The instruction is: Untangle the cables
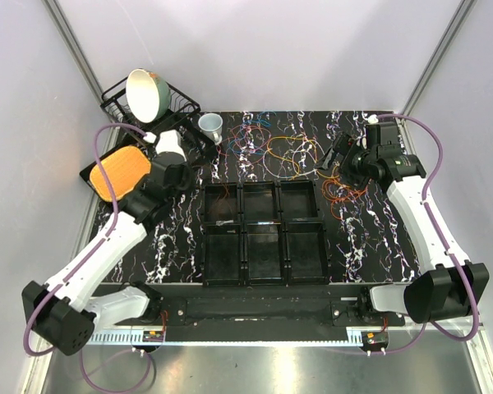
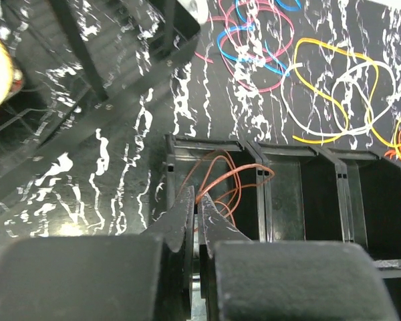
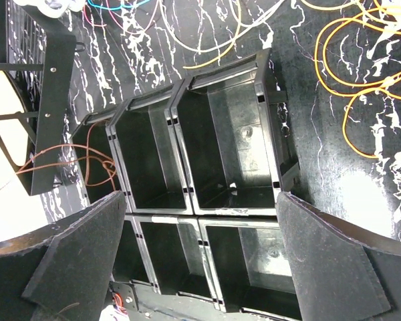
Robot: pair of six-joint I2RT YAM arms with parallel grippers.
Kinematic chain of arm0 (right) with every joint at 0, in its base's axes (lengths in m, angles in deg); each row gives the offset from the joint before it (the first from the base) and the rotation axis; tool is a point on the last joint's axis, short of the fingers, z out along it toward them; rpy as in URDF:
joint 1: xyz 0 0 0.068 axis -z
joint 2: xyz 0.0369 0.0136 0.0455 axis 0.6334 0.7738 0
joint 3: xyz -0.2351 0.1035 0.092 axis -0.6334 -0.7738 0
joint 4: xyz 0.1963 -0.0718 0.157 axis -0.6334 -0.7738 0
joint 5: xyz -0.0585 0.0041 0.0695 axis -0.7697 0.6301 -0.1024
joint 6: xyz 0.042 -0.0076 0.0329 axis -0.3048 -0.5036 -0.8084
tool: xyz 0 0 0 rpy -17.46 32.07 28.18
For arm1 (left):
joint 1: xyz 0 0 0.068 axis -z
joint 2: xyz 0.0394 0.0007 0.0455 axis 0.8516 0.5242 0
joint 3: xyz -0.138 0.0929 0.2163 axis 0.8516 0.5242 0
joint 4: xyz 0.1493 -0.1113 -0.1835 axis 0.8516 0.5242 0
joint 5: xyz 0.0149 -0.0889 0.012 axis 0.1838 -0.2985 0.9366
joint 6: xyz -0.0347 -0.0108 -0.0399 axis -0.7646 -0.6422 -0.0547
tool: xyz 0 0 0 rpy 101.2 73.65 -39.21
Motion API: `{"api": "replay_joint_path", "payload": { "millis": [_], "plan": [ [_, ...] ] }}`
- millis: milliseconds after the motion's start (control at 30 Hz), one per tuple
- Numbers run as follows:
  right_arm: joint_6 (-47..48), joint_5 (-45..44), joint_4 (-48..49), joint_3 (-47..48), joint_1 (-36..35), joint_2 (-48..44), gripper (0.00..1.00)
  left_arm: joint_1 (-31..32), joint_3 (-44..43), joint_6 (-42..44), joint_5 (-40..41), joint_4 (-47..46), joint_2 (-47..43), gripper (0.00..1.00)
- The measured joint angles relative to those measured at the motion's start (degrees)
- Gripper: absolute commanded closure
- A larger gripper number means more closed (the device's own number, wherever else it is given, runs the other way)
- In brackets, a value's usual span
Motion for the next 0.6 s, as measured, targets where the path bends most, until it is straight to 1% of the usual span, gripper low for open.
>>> {"api": "replay_joint_path", "payload": {
  "millis": [133, 333, 600],
  "plan": [
    [0.33, -0.04, 0.09, -0.57, 0.00, 0.00, 0.00, 2.64, 1.99, -1.03, -1.16, -1.27, 2.97, 1.00],
    [0.50, -0.02, 0.26, -1.05, 0.00, 0.00, 0.00, 9.14, 3.26, -4.31, -1.33, -1.05, 11.91, 1.00],
    [0.90, 0.00, 0.26, -1.57, 0.00, 0.13, 0.00, 9.22, 2.38, -7.61, 2.23, 4.79, 21.84, 1.00]
  ]
}}
